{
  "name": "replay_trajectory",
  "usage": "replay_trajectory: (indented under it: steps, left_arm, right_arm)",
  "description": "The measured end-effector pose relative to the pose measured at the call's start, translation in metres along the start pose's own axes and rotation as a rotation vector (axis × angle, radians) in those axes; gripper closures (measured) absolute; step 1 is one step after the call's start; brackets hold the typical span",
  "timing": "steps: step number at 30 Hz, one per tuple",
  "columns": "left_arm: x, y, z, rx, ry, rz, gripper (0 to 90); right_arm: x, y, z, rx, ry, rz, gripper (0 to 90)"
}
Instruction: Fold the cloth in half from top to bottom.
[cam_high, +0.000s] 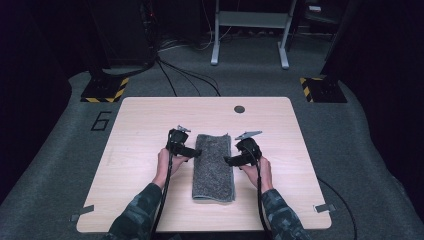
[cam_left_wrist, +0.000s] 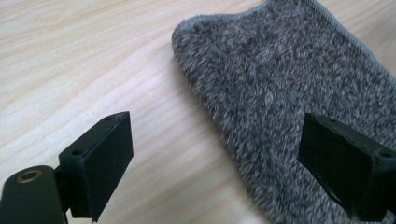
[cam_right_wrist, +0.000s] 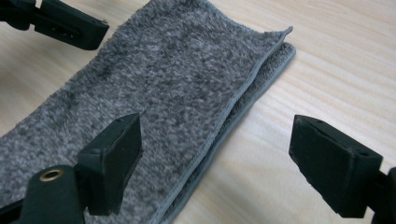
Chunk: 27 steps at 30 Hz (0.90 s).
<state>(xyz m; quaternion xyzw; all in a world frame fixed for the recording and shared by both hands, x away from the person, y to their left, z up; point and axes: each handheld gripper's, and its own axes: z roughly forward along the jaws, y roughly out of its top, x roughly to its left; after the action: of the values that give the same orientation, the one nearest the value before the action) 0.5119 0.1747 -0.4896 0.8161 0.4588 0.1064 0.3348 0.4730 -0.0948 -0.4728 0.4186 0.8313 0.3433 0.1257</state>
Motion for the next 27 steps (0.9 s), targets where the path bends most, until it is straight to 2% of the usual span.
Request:
replay_trajectory:
  steps: [2, 3, 5, 6, 10, 14, 18, 23, 25, 26, 27]
  left_arm:
    - [0.000, 0.003, 0.002, -0.002, -0.001, -0.010, 10.3]
    - [0.001, 0.004, 0.003, 0.000, -0.001, -0.013, 10.3]
    - [0.003, 0.007, 0.006, -0.003, 0.010, -0.005, 11.2]
    - [0.004, 0.008, 0.008, 0.002, 0.007, -0.014, 11.3]
    - [0.009, 0.013, 0.015, 0.003, 0.003, -0.044, 12.6]
    - [0.014, 0.019, 0.019, 0.007, 0.020, -0.047, 13.2]
    - [0.019, 0.026, 0.026, 0.005, 0.033, -0.054, 15.0]
    - [0.024, 0.033, 0.031, 0.001, 0.030, -0.080, 17.7]
    - [0.025, 0.036, 0.034, 0.006, 0.034, -0.087, 19.2]
    - [0.025, 0.037, 0.036, 0.002, 0.036, -0.087, 19.5]
    - [0.025, 0.038, 0.037, 0.004, 0.035, -0.093, 20.1]
  right_arm:
    - [-0.001, 0.004, 0.003, -0.004, 0.007, -0.002, 16.7]
    - [0.001, 0.006, 0.004, -0.002, -0.003, -0.008, 17.1]
    - [0.001, 0.009, 0.007, 0.002, 0.002, -0.003, 16.9]
    - [0.000, 0.010, 0.008, -0.001, -0.001, -0.019, 17.0]
    - [-0.004, 0.018, 0.014, -0.002, 0.001, 0.016, 17.6]
    - [-0.013, 0.025, 0.022, 0.003, -0.007, 0.022, 18.0]
    - [-0.023, 0.032, 0.033, 0.016, -0.018, 0.057, 17.8]
    - [-0.036, 0.041, 0.047, 0.035, -0.030, 0.078, 21.3]
    - [-0.042, 0.045, 0.052, 0.032, -0.029, 0.103, 21.0]
    - [-0.045, 0.047, 0.055, 0.048, -0.016, 0.115, 22.9]
    - [-0.047, 0.048, 0.057, 0.052, -0.031, 0.123, 25.2]
